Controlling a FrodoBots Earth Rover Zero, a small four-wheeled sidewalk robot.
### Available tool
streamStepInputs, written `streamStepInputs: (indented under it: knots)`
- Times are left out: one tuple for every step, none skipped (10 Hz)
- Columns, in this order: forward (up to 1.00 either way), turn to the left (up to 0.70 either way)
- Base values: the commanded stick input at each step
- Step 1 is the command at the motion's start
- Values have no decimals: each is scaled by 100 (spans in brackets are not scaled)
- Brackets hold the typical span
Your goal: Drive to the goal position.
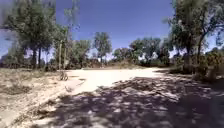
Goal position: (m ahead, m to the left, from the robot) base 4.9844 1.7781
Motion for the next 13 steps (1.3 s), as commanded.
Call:
streamStepInputs:
  knots:
    - [85, 0]
    - [85, 0]
    - [85, 0]
    - [85, 0]
    - [85, 0]
    - [85, 0]
    - [85, 0]
    - [85, 0]
    - [85, 0]
    - [85, 0]
    - [85, 0]
    - [85, 0]
    - [85, 0]
